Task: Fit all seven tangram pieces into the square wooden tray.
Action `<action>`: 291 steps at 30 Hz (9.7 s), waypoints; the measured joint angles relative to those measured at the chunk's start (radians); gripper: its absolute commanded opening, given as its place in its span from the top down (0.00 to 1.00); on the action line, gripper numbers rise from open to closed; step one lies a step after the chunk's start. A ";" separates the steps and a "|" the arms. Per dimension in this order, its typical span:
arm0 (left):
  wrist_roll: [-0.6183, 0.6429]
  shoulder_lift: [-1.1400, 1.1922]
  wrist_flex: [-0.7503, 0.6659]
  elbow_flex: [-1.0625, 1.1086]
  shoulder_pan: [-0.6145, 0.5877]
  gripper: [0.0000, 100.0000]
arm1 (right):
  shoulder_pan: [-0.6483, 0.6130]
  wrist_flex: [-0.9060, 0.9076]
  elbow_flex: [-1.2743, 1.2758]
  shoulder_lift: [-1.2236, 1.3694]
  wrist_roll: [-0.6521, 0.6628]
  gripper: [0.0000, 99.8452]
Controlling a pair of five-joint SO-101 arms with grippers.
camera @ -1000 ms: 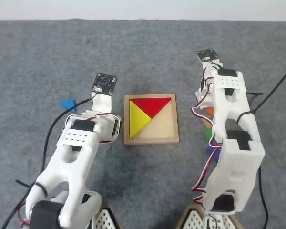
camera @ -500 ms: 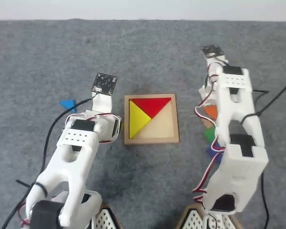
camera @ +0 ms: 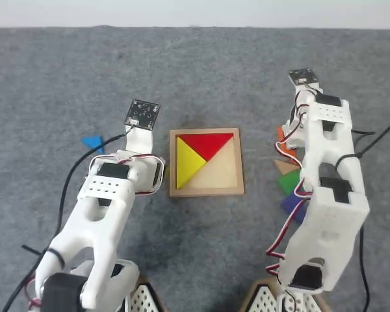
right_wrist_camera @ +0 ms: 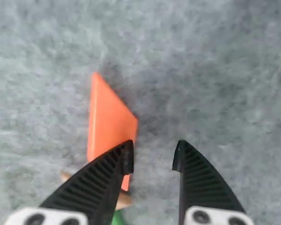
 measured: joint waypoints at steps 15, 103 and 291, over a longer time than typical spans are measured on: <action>-0.002 0.000 -0.048 0.035 0.018 0.82 | -0.029 0.011 -0.002 -0.087 -0.063 0.84; -0.002 0.000 -0.051 0.037 0.023 0.82 | 0.078 -0.250 0.103 -0.057 0.178 0.74; -0.029 0.000 -0.094 0.086 0.087 0.82 | -0.439 -0.227 0.319 -0.295 -0.459 0.69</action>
